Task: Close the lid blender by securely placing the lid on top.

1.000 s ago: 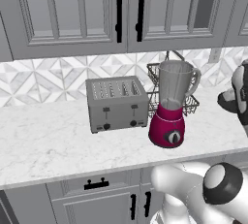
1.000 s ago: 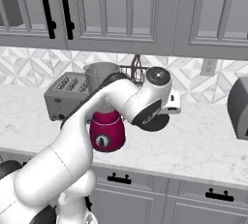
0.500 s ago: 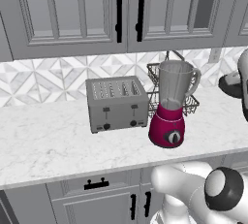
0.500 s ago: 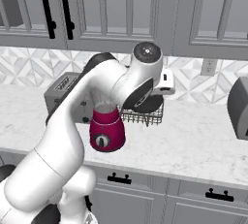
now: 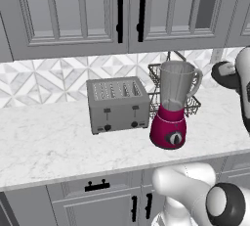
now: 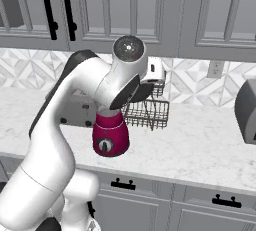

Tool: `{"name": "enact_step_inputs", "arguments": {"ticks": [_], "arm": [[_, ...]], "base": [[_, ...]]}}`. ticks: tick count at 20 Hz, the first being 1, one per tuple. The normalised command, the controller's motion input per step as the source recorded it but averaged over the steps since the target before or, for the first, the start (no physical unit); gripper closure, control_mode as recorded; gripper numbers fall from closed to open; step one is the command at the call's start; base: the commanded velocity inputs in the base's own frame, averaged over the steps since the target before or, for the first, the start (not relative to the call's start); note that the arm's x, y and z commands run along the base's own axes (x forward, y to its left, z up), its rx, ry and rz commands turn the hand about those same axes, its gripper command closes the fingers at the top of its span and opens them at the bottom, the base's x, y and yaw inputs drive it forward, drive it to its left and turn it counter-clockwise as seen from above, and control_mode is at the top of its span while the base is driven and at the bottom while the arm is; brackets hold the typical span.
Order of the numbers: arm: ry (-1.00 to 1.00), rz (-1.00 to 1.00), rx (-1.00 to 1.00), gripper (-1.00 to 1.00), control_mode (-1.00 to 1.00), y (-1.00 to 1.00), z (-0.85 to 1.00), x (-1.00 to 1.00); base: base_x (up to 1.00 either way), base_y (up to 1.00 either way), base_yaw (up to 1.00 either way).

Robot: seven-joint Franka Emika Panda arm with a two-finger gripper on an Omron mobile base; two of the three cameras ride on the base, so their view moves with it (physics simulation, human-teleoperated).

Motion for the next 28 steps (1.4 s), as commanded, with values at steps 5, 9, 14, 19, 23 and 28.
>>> {"name": "enact_step_inputs", "arguments": {"ticks": [5,9,14,19,23,28], "arm": [[-0.08,0.00,0.00,1.00,-1.00,0.44,0.36,0.02],[0.00,0.00,0.00,1.00,-1.00,0.43,0.42,0.05],[0.00,0.00,0.00,1.00,-1.00,0.39,0.29,0.13],[0.01,0.00,0.00,1.00,-1.00,0.31,0.02,0.22],[0.00,0.00,0.00,1.00,-1.00,0.19,0.00,0.28],[0.00,0.00,0.00,1.00,-1.00,0.21,0.00,0.31]], "base": [[0.00,0.00,0.00],[0.00,0.00,0.00],[0.00,0.00,0.00],[0.00,0.00,0.00],[0.00,0.00,0.00],[0.00,0.00,0.00]]}}
